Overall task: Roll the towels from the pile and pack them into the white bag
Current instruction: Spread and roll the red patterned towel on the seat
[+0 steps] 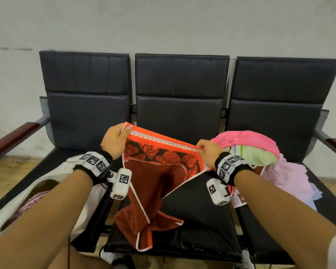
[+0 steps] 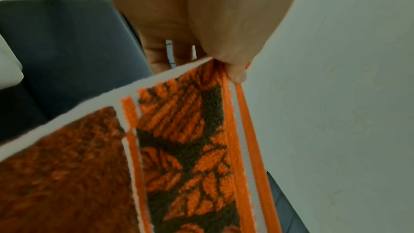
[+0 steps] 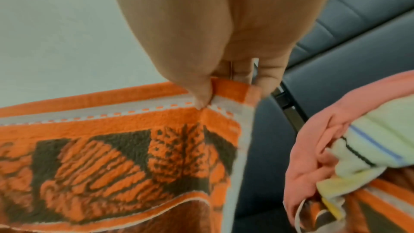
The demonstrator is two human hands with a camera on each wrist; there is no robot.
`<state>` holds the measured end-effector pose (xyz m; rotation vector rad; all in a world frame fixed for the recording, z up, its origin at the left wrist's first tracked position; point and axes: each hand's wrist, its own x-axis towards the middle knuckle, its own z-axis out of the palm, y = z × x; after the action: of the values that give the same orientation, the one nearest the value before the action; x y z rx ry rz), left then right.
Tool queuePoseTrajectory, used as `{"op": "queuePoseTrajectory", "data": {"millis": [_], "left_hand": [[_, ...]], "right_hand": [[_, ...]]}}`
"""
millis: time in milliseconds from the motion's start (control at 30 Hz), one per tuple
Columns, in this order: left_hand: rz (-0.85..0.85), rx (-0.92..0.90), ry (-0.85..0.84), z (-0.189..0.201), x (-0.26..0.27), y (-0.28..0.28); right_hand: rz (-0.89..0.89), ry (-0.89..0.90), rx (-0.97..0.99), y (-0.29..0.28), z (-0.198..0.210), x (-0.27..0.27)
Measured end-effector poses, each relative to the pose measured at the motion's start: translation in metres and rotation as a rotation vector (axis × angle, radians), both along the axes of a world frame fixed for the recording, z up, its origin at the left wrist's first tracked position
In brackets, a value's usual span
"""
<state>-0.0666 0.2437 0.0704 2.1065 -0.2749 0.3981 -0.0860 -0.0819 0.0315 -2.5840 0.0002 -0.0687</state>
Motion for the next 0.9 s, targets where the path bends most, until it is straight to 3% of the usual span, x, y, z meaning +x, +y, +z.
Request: {"op": "queuePoseTrajectory", "data": {"millis": [100,200,333,433,500,567,667,900], "left_hand": [[0.020,0.037,-0.026,-0.001,0.004,0.003],[0.079,0.031,-0.050,0.008,0.008,0.002],[0.250,0.026,-0.152,0.043,0.013,-0.005],[0.259,-0.162,-0.238,0.078,0.019,-0.017],[0.227,-0.349,-0.212,0.095,0.025,-0.024],[0.215,-0.434,-0.159,0.100,0.031,-0.027],[0.190,-0.431,-0.021,0.080,0.039,-0.027],[0.116,-0.307,0.322,0.006,0.059,-0.031]], "right_hand": [[-0.082,-0.086,-0.034,-0.016,0.015,0.002],[-0.147,-0.299,0.018,-0.024,0.041,0.004],[-0.210,-0.625,0.282,-0.022,0.110,-0.002],[-0.192,-0.781,0.476,-0.017,0.154,-0.006],[-0.176,-0.767,0.643,-0.018,0.163,-0.003],[-0.210,-0.758,0.601,-0.020,0.162,-0.004],[-0.226,-0.668,0.410,-0.032,0.140,-0.003],[-0.274,-0.198,-0.159,-0.058,0.068,0.023]]}}
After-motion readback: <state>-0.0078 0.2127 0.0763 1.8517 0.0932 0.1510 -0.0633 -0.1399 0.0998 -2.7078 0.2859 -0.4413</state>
